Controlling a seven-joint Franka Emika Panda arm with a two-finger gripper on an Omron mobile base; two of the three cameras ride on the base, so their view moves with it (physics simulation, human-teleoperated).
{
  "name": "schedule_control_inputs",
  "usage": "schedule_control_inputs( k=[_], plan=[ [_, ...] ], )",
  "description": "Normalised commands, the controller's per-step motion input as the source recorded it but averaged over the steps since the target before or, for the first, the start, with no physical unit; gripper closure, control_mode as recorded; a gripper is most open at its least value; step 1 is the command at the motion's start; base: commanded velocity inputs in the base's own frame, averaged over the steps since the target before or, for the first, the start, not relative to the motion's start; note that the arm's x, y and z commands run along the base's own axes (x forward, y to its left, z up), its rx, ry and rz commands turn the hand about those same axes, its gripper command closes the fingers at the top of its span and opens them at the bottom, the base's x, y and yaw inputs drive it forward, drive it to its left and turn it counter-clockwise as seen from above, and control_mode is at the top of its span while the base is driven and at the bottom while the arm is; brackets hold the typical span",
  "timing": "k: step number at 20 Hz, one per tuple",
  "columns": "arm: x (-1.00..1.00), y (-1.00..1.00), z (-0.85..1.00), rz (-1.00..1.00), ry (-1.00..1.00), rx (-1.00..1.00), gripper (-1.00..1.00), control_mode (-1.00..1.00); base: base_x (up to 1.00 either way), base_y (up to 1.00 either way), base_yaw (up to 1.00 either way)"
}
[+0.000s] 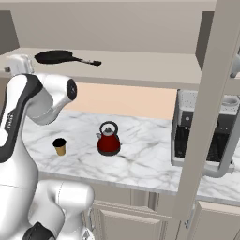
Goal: Pick the pan from the cabinet and place it on the stove. Then turn on the stove burner for the pan.
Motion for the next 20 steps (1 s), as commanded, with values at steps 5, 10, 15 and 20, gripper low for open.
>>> schedule_control_inputs(
  k=[5, 10, 15, 20],
  plan=[
    [-0.36, 0.78, -0.14, 0.17, 0.13, 0.0, -1.0, -1.0, 0.0, 0.0, 0.0],
    [-0.5, 0.77, -0.11, 0.18, 0.1, 0.0, -1.0, -1.0, 0.0, 0.0, 0.0],
    [-0.54, 0.77, -0.09, 0.16, 0.08, 0.0, -1.0, -1.0, 0.0, 0.0, 0.0],
    [-0.43, 0.78, -0.11, 0.13, 0.05, 0.0, -1.0, -1.0, 0.0, 0.0, 0.0]
  ],
)
